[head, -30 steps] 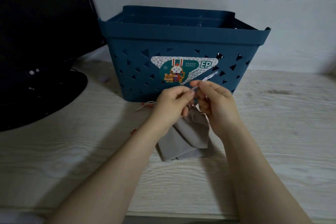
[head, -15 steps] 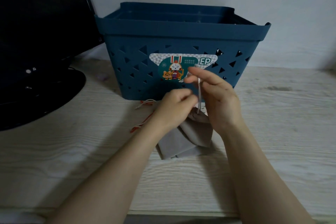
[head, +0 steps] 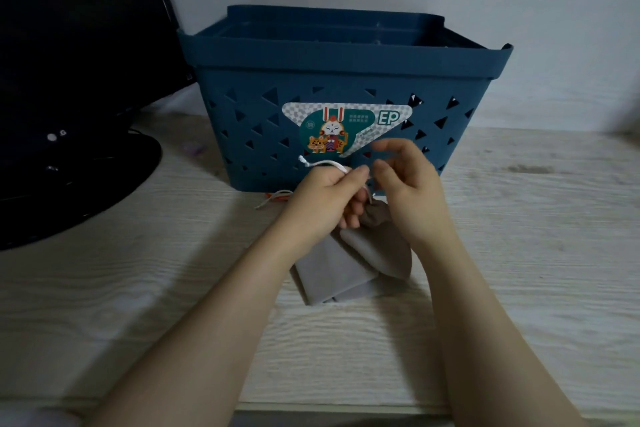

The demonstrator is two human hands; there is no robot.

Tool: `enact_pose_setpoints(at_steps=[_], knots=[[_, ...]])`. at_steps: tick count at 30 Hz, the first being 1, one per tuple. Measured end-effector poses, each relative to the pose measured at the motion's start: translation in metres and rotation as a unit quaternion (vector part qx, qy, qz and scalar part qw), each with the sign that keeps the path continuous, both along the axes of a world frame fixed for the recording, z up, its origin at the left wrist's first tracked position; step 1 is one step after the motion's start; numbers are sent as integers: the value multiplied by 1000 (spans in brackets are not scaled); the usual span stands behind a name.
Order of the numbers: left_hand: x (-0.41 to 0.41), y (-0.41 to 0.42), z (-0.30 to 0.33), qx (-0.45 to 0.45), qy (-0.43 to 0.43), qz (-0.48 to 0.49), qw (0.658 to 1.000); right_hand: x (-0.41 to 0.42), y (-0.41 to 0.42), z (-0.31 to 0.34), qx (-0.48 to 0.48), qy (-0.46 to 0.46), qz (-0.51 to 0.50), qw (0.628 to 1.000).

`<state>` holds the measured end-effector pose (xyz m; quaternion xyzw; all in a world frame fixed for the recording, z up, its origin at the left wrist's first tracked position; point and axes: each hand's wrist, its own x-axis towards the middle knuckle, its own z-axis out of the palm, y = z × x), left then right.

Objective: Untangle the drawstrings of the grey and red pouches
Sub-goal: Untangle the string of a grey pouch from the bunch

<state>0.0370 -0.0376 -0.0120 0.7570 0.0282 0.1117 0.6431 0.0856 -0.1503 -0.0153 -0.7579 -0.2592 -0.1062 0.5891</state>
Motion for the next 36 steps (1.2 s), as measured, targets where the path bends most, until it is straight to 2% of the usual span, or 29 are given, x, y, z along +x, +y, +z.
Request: enact_pose_setpoints(at_steps=[2, 5, 10, 13, 15, 17, 22, 25, 30, 33, 35, 36], knots=[[-1, 0, 3, -19, 0, 18, 1000, -2, 0, 2, 8, -12, 2, 1000], [-2, -1, 6, -79, -8, 47, 996, -8, 0, 8, 80, 1, 67, 995], [-2, 5, 8, -115, 7, 60, 992, -9, -2, 9, 0, -58, 136, 989], [-1, 10, 5, -127, 16, 39, 991, -7, -4, 10, 48, -22, 128, 990], [0, 13, 4, -117, 18, 41, 992, -3, -5, 8, 57, -15, 84, 995], [-1, 15, 5, -114, 15, 49, 992, 1, -5, 5, 5, -41, 45, 998], [-5, 13, 11, -79, 12, 69, 994, 3, -4, 1, -70, -107, 45, 991], [-8, 11, 14, -72, -12, 56, 996, 0, -4, 3, -73, -69, 46, 994], [-5, 22, 11, -77, 12, 10, 997, -6, -9, 12, -31, 96, 91, 991], [-6, 24, 12, -74, 18, -13, 997, -8, -8, 15, 18, 158, 111, 981], [-5, 25, 12, -51, -45, 8, 998, -8, -8, 16, 48, 170, 118, 977], [-4, 27, 11, 5, -103, 37, 994, -8, -8, 17, 59, 171, 123, 976]])
